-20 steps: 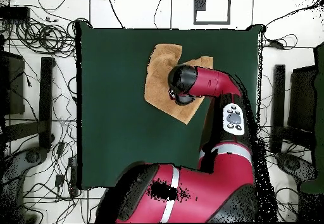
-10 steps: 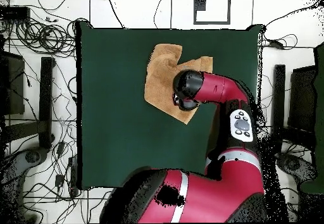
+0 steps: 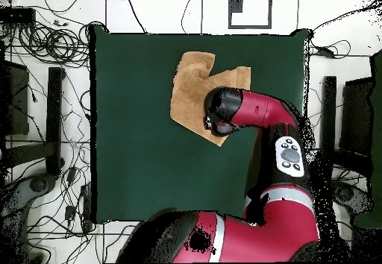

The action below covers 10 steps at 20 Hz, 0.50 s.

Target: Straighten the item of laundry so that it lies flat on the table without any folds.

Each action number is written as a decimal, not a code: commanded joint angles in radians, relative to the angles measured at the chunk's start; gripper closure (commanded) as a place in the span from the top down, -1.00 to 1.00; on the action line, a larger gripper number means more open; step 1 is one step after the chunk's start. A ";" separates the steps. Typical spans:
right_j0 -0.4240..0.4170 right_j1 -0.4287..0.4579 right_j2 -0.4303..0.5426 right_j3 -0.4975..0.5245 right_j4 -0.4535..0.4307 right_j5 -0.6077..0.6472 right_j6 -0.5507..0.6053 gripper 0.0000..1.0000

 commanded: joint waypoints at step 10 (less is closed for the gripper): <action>0.001 0.017 0.060 0.103 -0.012 -0.393 0.171 -1.00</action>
